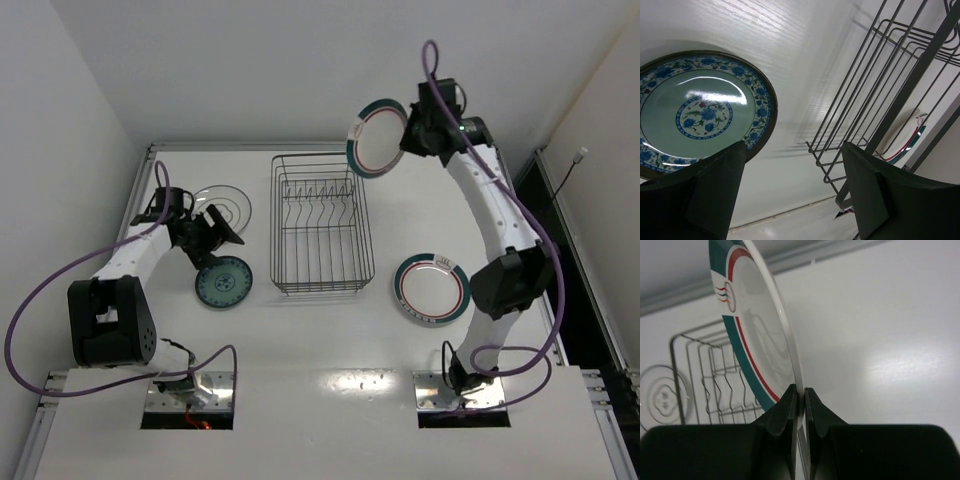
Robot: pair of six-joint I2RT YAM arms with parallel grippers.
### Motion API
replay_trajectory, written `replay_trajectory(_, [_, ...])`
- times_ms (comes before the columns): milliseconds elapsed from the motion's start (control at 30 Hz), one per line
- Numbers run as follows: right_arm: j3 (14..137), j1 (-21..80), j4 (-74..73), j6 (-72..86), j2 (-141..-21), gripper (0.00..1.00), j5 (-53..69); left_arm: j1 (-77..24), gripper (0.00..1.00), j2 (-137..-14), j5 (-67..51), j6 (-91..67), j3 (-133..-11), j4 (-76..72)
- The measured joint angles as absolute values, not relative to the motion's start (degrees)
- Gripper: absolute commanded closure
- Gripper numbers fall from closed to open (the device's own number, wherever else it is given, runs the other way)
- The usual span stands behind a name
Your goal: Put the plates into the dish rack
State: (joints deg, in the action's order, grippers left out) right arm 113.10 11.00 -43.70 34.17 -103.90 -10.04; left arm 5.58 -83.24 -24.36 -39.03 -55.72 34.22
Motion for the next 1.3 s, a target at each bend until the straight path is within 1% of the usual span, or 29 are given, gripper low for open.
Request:
replay_trajectory(200, [113.4, 20.1, -51.9, 33.6, -107.6, 1.00, -19.8, 5.6, 0.26, -83.2, -24.1, -38.2, -56.3, 34.7])
replay_trajectory(367, [114.3, 23.0, -56.6, 33.6, -109.6, 1.00, -26.7, 5.6, 0.26, -83.2, -24.0, -37.9, -56.4, 35.3])
replay_trajectory(533, [117.1, 24.8, -58.1, 33.6, -112.0, 1.00, -32.1, 5.6, 0.26, -83.2, -24.0, -37.6, -56.8, 36.0])
replay_trajectory(933, [122.5, 30.0, -58.8, 34.0, -120.0, 1.00, -38.2, 5.6, 0.26, -83.2, -23.5, -36.6, -56.9, 37.3])
replay_trajectory(1300, [123.9, 34.1, -59.3, 33.6, -122.2, 0.99, -43.8, 5.6, 0.26, -83.2, -22.9, -36.4, -58.2, 38.2])
